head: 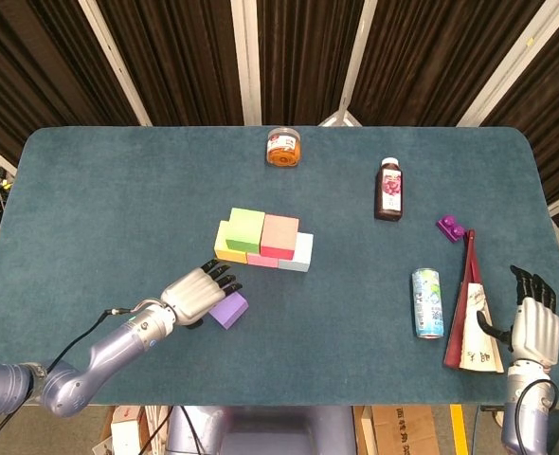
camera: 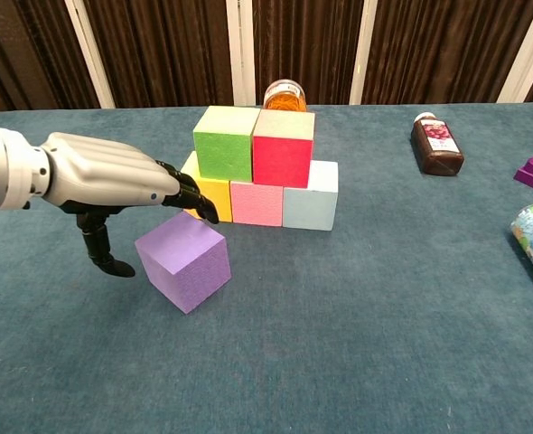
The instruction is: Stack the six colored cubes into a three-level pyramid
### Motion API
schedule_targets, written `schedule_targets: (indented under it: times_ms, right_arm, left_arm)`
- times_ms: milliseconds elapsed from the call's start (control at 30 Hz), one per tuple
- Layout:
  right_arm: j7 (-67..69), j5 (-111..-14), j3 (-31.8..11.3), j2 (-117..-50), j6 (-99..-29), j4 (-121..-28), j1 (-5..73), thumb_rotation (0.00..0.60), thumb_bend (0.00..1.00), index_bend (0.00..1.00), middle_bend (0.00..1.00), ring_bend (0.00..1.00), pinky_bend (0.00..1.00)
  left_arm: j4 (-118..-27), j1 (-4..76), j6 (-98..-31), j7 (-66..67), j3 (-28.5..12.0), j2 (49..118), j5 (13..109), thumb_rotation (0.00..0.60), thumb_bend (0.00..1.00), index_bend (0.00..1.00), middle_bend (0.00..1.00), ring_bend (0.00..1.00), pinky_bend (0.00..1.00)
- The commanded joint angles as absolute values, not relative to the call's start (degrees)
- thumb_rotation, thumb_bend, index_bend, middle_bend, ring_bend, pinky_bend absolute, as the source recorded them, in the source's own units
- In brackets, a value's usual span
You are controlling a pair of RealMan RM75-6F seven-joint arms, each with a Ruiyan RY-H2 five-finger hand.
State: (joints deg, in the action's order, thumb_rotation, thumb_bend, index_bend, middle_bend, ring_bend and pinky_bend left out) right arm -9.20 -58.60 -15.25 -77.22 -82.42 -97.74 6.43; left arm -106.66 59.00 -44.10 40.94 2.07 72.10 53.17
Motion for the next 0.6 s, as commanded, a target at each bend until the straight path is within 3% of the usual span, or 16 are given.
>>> schedule_targets:
  times_ms: [33,600]
  right_arm:
    - [-9.11,-58.66,-15.24,-77.18,-82.43,-97.77,6.42,0.600,0.28,0.13,0.14,0.00,0.00]
    - [-8.66,-58.49,-15.27,-76.84,-82.41,-97.88,6.26,0.600,0.28,0.12,0.14,0.00,0.00]
  left_arm:
    - [-106.77,59.59,-44.86,41.86,2.38,72.69,52.32,0.600,0.32,0.10,0.06,0.00,0.00]
    - [-105.26,60.20,-47.53,42.33,2.71,75.12,51.81,0.600,0.32,0.13,0.18,0.00,0.00]
